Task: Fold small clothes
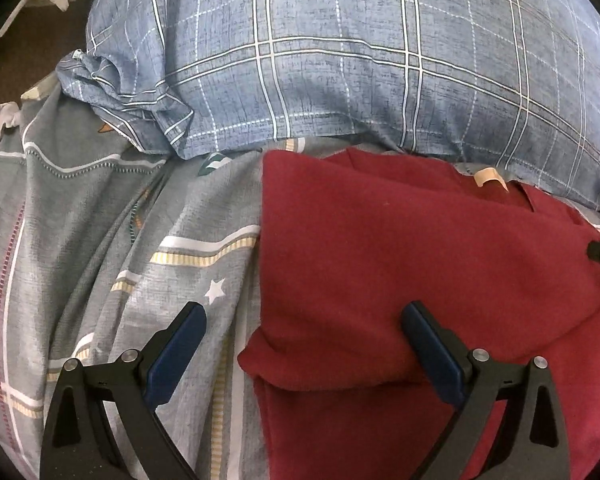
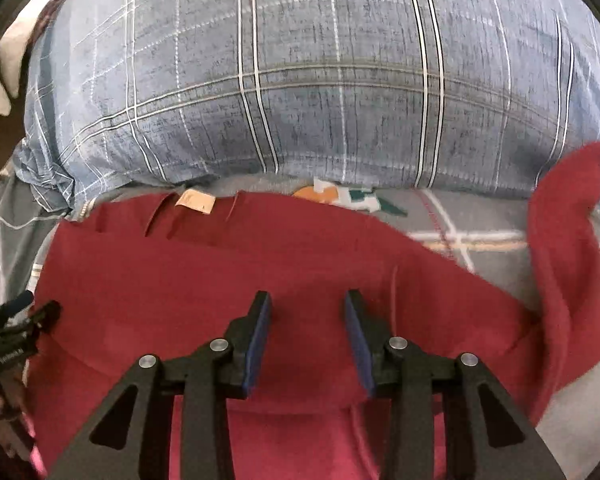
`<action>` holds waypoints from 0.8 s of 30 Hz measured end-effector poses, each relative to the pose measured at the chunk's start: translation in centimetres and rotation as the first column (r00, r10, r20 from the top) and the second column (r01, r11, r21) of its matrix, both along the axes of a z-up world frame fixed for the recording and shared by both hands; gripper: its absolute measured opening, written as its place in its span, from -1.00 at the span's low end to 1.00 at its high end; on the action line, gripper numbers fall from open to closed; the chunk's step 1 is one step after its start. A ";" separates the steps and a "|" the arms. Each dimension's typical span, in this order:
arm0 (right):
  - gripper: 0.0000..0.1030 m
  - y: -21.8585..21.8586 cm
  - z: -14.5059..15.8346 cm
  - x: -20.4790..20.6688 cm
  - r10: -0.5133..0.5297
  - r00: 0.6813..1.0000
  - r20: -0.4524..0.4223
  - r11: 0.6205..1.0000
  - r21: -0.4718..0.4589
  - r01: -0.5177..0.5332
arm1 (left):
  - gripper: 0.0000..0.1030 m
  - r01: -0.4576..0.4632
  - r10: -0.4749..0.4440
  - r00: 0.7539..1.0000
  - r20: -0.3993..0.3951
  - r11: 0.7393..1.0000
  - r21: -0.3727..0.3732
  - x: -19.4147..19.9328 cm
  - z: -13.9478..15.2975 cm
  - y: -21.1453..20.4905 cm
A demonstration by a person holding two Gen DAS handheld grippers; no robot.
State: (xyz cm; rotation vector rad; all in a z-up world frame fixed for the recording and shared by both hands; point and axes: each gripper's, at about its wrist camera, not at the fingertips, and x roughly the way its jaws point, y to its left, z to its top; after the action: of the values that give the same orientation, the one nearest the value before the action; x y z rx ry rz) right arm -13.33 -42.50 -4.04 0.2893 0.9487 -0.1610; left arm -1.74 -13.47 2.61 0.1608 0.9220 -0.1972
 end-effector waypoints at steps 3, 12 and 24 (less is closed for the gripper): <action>-0.21 -0.2 0.9 -0.4 -0.018 1.000 -0.004 1.000 0.014 0.018 | 0.90 -0.007 0.007 1.000 0.024 1.000 0.007 -0.4 0.5 0.0; 0.21 -0.1 0.0 -3.5 -0.063 0.997 -0.038 0.998 0.014 0.064 | 0.92 0.058 -0.059 0.998 -0.006 0.996 -0.065 -1.3 0.7 -0.5; 0.40 -13.1 6.6 -8.9 -0.383 0.921 0.072 0.924 0.053 0.380 | 0.91 0.002 -0.010 0.997 -0.083 0.996 -0.090 -0.5 0.3 0.4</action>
State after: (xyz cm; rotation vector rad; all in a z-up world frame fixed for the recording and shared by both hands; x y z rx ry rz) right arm -22.20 -55.62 2.55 0.5121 0.8073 -0.4870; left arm -2.28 -13.12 2.91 0.0730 0.9938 -0.2518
